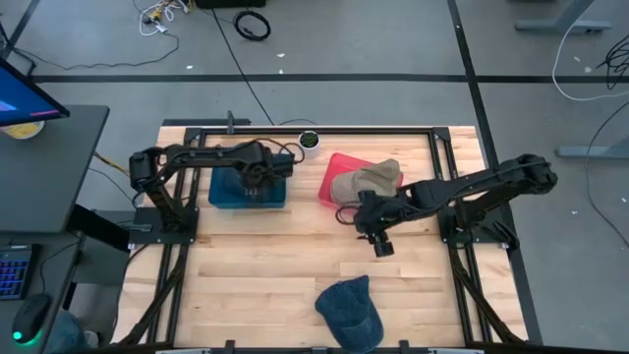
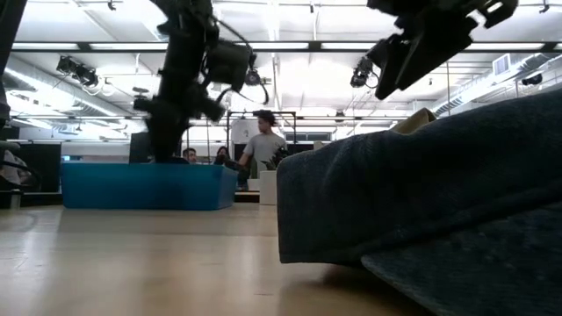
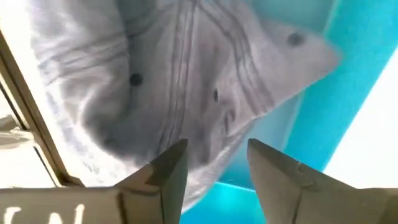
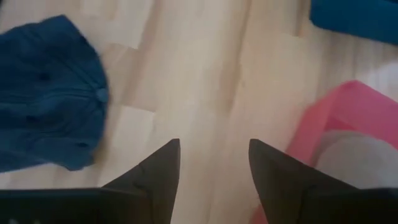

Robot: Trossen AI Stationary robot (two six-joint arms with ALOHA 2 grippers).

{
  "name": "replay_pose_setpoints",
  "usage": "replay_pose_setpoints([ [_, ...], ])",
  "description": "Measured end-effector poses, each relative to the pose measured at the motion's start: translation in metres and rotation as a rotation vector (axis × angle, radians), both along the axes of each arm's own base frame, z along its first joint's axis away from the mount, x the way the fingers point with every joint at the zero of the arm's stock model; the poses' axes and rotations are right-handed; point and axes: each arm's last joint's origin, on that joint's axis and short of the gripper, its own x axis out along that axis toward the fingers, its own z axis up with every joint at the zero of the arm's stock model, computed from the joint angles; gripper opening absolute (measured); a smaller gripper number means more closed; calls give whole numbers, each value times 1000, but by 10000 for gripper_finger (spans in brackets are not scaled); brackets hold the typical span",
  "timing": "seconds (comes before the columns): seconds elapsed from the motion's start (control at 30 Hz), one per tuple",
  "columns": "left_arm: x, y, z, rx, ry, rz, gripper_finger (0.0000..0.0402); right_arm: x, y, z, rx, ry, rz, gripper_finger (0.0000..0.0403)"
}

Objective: Pick & Place hat
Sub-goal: Put the left blue cap into the blue bin, then put the blue cap into the blue bin

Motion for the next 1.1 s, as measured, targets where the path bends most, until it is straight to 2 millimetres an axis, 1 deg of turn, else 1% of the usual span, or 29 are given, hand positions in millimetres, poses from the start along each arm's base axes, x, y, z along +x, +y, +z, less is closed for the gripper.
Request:
replay_pose_setpoints([
  [0.1,5,-1,22,-13,-85,20,173,-1,14,1,17,-16,52,196],
  [0.2,12,-7,44,-13,-236,-8,168,-4,29,2,97,-17,128,196],
  [0.27,16,-12,55,-20,-336,-50,165,-6,39,3,147,-18,193,196],
  [0.4,23,-21,68,-31,-479,-122,162,-10,62,4,191,-38,332,196],
  [0.53,29,-29,69,-26,-523,-153,161,-6,89,-3,236,-60,438,196],
  [0.6,31,-33,69,-29,-524,-166,161,-2,103,-13,241,-59,475,196],
  [0.7,34,-41,69,-33,-558,-154,161,3,120,-33,233,-23,511,196],
  [0.77,39,-49,71,-41,-600,-137,161,4,129,-46,225,21,526,196],
  [0.83,41,-61,72,-61,-624,-157,161,6,136,-60,229,62,517,196],
  [1.0,46,-94,74,-105,-678,-225,161,13,143,-90,221,138,483,196],
  [1.1,46,-111,74,-131,-695,-227,161,19,144,-101,212,136,469,192],
])
